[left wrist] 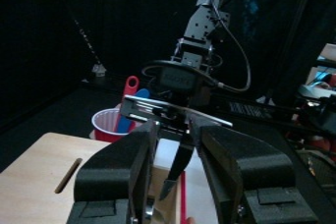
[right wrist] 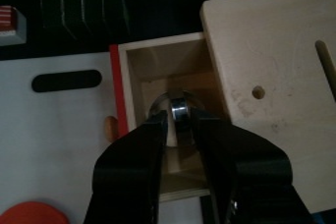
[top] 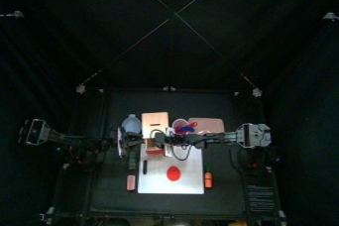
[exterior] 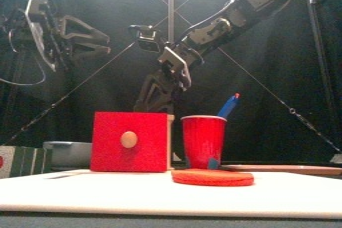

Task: Get the cutter from the drawer then cut the dough then place the extra dough in the bowl
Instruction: Place the cutter on the board

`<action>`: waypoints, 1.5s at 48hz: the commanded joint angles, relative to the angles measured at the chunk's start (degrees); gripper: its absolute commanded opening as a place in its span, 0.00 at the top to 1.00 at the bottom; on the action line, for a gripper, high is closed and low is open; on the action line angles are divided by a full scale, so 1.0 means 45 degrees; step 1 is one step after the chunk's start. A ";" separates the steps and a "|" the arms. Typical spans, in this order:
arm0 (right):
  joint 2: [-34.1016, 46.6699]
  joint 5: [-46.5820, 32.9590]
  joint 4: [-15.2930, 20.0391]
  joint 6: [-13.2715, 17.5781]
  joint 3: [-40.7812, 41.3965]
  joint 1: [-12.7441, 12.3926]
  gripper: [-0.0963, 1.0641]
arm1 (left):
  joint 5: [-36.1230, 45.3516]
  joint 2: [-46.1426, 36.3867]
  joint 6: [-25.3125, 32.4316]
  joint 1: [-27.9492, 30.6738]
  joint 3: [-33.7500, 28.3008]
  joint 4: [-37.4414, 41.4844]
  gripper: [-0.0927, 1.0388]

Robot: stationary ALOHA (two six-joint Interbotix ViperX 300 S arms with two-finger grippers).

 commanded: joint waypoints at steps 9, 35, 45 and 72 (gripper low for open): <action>-0.0039 0.0332 -0.0098 -0.0020 -0.0547 -0.0117 0.34 | 0.0039 0.0000 0.0000 0.0039 -0.0137 0.0000 0.26; 0.0098 0.0527 -0.0176 -0.0234 -0.0742 -0.0059 0.44 | 0.0039 0.0000 0.0020 0.0020 0.0000 -0.0430 0.26; 0.0020 0.0547 -0.0254 -0.0156 -0.0820 -0.0020 0.49 | 0.0039 0.0000 0.0059 0.0039 0.0078 -0.0742 0.26; -0.2227 0.0664 -0.0547 -0.0078 -0.0684 0.0273 0.49 | 0.0039 0.0000 0.0059 0.0312 0.0176 -0.1152 0.26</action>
